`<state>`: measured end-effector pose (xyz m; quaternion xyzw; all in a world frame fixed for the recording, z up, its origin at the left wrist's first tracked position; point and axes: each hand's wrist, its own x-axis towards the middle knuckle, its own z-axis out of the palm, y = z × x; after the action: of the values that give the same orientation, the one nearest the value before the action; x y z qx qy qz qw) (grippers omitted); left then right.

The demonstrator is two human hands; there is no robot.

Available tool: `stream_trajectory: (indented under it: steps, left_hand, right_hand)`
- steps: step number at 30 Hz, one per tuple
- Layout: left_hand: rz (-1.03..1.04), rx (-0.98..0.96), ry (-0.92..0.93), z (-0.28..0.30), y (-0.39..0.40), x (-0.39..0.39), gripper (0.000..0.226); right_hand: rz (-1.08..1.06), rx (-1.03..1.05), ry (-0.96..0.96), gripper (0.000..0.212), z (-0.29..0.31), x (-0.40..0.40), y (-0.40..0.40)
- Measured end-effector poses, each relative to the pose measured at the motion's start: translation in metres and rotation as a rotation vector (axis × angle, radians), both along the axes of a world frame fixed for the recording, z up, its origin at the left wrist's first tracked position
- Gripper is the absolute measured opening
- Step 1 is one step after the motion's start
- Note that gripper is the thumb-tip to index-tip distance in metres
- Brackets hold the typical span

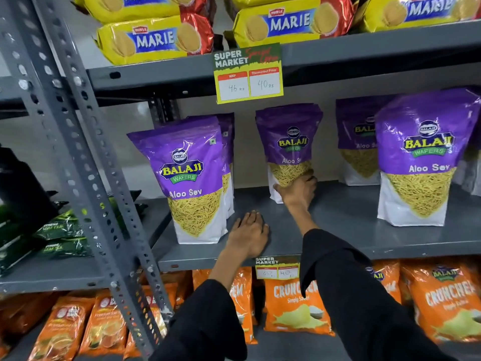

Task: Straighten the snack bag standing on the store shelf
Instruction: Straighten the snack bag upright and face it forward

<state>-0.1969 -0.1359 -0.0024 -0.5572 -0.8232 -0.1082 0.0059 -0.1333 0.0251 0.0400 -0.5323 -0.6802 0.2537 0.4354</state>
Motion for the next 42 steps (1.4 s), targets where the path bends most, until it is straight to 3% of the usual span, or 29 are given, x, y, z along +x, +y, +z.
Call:
stream_trajectory:
  steps: [20,42]
  left_hand:
    - [0.036,-0.042,-0.005,-0.001,0.001,0.002,0.062]
    - [0.102,-0.069,0.035,0.009,-0.004,-0.012,0.061]
  right_hand:
    - [0.016,0.088,-0.017,0.114,-0.011,0.05,-0.05]
    - [0.104,0.142,0.044,0.118,-0.019,0.095,-0.12]
